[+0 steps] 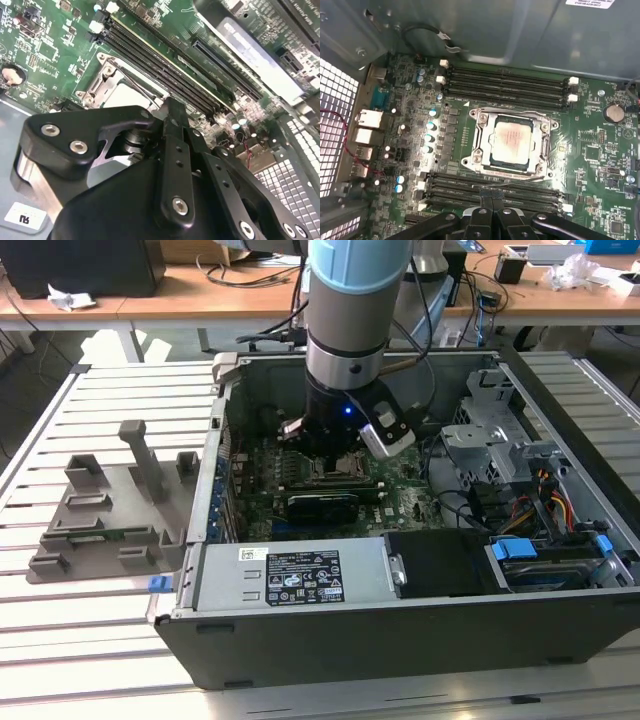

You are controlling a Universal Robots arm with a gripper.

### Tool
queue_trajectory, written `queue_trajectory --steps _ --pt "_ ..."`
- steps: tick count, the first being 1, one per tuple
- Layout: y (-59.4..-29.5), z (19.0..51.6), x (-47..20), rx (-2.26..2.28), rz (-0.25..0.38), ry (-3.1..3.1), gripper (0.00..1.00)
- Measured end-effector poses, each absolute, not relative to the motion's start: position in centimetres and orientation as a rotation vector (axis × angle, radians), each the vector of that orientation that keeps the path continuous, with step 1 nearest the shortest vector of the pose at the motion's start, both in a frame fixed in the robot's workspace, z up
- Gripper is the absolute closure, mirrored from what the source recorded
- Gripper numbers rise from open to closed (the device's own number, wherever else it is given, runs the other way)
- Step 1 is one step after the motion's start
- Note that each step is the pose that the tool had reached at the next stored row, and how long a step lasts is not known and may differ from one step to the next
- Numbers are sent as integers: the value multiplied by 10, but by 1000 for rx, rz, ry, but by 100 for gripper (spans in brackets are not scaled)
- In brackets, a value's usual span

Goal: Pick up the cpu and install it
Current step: 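Install the second cpu locking lever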

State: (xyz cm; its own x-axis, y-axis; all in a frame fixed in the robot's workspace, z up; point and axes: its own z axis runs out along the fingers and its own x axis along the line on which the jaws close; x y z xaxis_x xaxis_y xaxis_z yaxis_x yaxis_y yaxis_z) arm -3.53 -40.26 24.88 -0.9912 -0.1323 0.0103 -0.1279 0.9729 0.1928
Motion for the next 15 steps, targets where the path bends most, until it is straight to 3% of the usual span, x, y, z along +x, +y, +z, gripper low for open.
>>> queue_trajectory --steps 15 --pt "-403 221 -31 204 -307 -3097 89"
